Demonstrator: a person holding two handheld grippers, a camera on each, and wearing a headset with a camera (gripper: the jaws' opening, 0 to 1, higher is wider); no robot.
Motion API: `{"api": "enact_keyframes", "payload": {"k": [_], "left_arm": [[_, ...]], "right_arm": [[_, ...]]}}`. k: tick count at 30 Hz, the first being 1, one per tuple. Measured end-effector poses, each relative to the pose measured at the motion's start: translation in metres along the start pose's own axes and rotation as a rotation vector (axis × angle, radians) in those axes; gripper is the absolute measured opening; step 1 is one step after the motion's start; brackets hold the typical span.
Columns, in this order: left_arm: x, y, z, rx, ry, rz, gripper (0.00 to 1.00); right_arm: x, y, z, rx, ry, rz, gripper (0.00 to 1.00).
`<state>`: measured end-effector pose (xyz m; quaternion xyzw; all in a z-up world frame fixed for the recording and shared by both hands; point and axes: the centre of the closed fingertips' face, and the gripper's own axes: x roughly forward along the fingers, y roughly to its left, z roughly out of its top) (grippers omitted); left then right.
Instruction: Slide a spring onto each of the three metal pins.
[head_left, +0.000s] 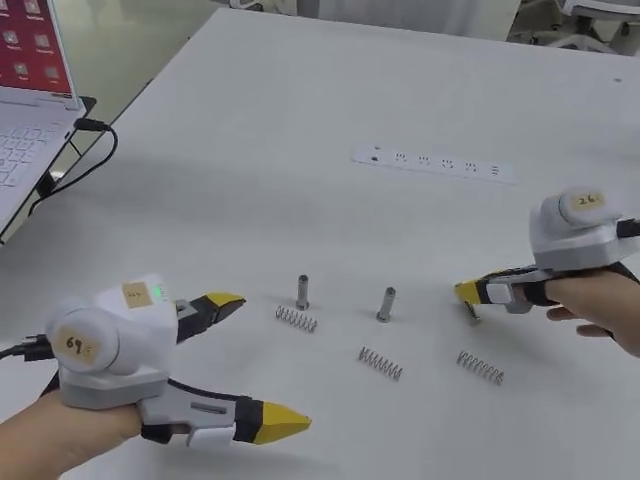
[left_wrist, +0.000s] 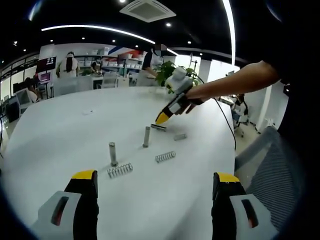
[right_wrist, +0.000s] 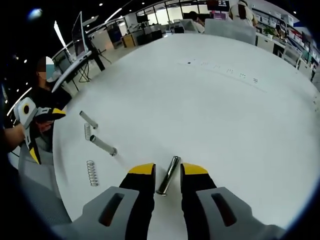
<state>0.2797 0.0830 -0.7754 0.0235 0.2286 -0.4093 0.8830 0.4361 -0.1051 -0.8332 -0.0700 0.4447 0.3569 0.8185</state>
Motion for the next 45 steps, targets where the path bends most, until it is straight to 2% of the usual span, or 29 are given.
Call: {"api": "enact_keyframes", "payload": {"k": [5, 11, 17, 23, 35, 41, 45], "left_arm": [[-0.001, 0.002, -0.001, -0.003, 0.000, 0.003, 0.93], [-0.001, 0.002, -0.003, -0.004, 0.006, 0.002, 0.93], [-0.001, 0.001, -0.003, -0.003, 0.008, -0.001, 0.92], [-0.001, 0.001, -0.004, -0.003, 0.009, -0.002, 0.92], [0.000, 0.000, -0.005, -0.008, 0.007, -0.006, 0.92], [0.000, 0.000, -0.006, -0.009, 0.012, -0.010, 0.92], [0.000, -0.001, -0.006, -0.009, 0.010, -0.008, 0.92]], "right_arm": [[0.005, 0.000, 0.001, 0.008, 0.009, -0.005, 0.17], [0.009, -0.010, 0.003, 0.034, 0.028, -0.022, 0.14], [0.012, -0.013, 0.002, 0.043, 0.049, -0.032, 0.11], [0.014, -0.013, 0.001, 0.022, 0.065, -0.053, 0.08], [0.017, -0.007, -0.004, -0.021, 0.105, -0.061, 0.08], [0.016, -0.007, -0.006, -0.024, 0.108, -0.074, 0.07], [0.014, -0.008, -0.008, -0.053, 0.109, -0.076, 0.05]]}}
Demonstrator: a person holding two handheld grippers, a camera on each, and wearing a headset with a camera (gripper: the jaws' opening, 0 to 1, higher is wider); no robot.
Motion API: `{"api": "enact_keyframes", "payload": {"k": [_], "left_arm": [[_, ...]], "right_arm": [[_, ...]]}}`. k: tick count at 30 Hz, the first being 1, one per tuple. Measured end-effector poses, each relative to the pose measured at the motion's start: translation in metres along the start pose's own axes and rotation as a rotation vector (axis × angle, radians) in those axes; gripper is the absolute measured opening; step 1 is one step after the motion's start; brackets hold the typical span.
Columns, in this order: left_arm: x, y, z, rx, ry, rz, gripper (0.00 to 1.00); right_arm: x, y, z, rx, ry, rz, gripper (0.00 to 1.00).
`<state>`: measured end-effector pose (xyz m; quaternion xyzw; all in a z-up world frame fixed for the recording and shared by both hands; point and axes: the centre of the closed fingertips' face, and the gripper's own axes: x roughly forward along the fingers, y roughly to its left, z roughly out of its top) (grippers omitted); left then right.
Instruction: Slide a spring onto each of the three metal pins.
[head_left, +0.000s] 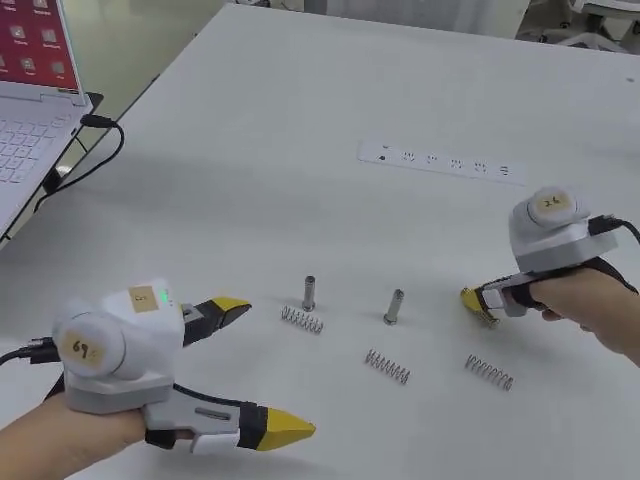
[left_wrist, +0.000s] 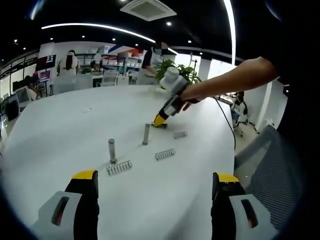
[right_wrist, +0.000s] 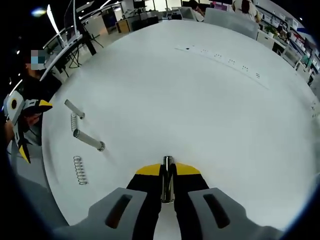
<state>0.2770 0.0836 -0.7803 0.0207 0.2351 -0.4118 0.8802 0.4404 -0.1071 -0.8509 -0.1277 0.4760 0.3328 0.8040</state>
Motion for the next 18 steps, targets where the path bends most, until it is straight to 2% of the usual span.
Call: {"api": "enact_keyframes", "payload": {"k": [18], "left_arm": [[0.001, -0.001, 0.001, 0.002, -0.004, 0.000, 0.91]], "right_arm": [[-0.021, 0.006, -0.002, 0.012, -0.089, 0.019, 0.05]]}}
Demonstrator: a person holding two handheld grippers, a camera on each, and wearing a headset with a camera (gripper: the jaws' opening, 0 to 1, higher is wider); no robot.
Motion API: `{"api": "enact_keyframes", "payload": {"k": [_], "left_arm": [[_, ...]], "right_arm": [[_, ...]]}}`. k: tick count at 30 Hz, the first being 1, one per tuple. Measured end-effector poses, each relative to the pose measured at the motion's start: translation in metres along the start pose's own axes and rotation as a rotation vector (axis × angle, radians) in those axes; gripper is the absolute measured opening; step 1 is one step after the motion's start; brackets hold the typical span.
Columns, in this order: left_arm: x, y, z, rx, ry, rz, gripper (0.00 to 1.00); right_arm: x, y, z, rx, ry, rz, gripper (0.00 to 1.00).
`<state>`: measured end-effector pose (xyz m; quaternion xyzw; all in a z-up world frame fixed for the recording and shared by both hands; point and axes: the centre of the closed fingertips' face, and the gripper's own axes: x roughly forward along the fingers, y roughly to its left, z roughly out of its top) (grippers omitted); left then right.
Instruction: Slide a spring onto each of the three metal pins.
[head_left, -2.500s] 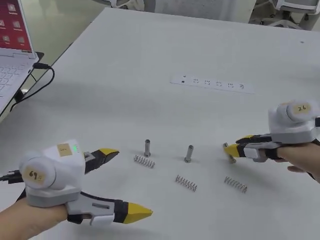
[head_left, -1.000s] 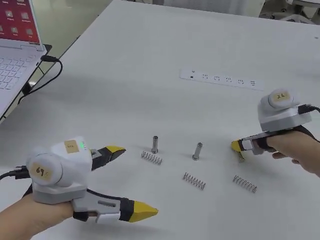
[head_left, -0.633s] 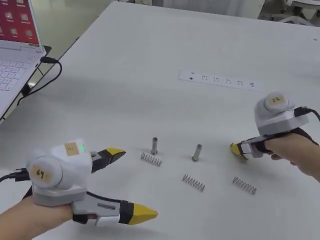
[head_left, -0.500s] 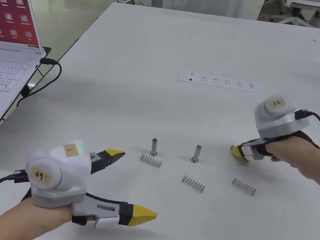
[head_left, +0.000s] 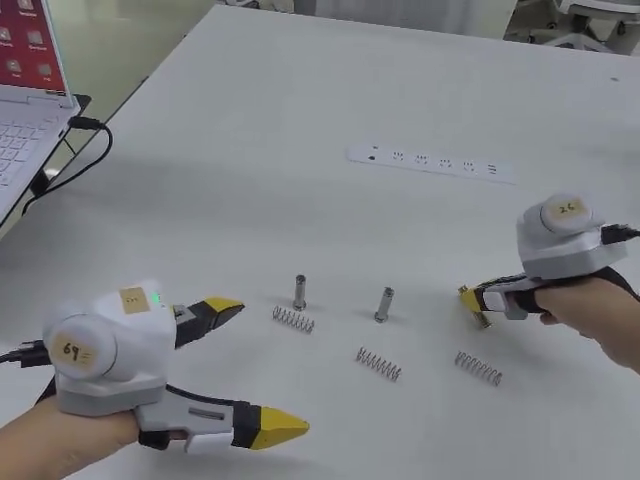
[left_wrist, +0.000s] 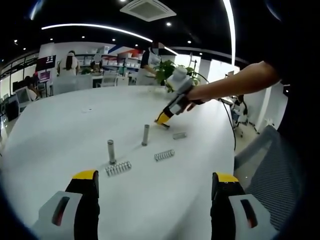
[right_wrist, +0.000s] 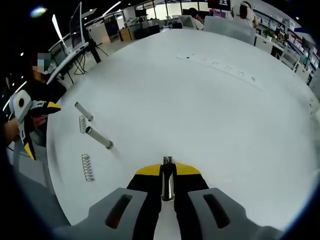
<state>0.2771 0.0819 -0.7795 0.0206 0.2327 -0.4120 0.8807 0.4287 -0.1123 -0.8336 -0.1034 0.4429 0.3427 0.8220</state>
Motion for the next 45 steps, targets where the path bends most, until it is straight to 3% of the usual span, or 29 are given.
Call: {"api": "enact_keyframes", "payload": {"k": [15, 30, 45], "left_arm": [[0.002, -0.001, 0.002, 0.000, -0.009, 0.003, 0.91], [0.004, -0.004, 0.003, 0.001, -0.011, -0.001, 0.91], [0.005, -0.005, 0.003, 0.000, -0.010, -0.006, 0.91]], "right_arm": [[-0.017, 0.005, 0.005, -0.003, -0.110, 0.006, 0.05], [-0.023, 0.009, 0.007, -0.018, -0.164, -0.010, 0.05], [-0.029, 0.009, 0.004, -0.087, -0.241, -0.026, 0.06]]}}
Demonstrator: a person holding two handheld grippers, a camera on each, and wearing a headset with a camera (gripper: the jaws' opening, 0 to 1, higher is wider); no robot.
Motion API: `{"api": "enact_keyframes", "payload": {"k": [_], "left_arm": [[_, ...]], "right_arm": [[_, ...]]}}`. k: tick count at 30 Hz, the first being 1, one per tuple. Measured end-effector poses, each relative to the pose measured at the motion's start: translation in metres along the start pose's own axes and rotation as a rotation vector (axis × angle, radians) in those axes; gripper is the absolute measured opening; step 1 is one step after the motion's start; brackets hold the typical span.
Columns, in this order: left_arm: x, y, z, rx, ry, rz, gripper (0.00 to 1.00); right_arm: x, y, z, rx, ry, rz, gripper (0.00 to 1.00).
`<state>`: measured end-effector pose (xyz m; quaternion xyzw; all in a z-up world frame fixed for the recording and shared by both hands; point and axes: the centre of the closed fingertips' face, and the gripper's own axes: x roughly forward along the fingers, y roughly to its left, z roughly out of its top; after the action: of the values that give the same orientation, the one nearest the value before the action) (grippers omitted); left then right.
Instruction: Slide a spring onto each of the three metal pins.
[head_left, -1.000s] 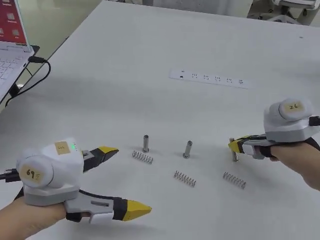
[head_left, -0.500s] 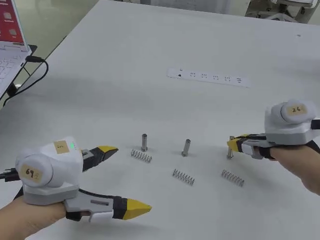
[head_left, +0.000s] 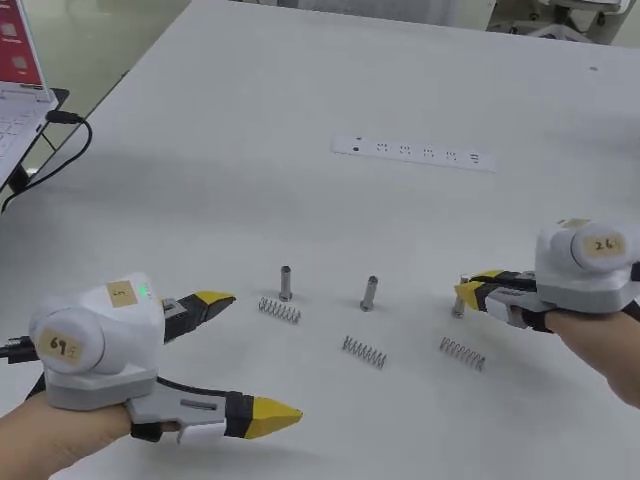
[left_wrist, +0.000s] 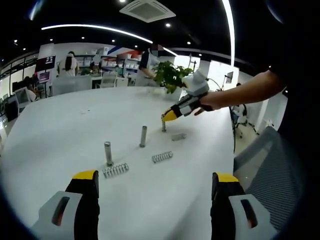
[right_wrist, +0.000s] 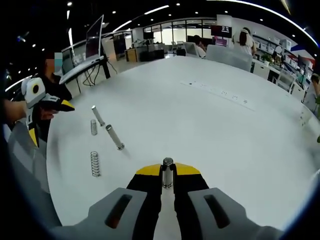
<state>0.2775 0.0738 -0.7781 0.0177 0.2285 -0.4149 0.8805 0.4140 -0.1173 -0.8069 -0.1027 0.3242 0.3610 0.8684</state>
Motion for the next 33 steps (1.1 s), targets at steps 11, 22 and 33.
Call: {"api": "enact_keyframes", "payload": {"k": [11, 22, 33], "left_arm": [[-0.0010, 0.0020, -0.0023, -0.001, 0.001, 0.002, 0.91], [-0.0004, 0.0023, -0.0041, -0.002, 0.003, 0.001, 0.91], [0.0000, 0.0009, -0.0040, -0.002, 0.002, -0.002, 0.91]], "right_arm": [[0.0018, -0.0004, -0.0022, -0.010, -0.025, -0.001, 0.06], [-0.0003, 0.0016, -0.0036, -0.055, -0.073, -0.005, 0.06], [-0.0062, -0.0007, -0.0088, -0.055, -0.074, -0.006, 0.06]]}}
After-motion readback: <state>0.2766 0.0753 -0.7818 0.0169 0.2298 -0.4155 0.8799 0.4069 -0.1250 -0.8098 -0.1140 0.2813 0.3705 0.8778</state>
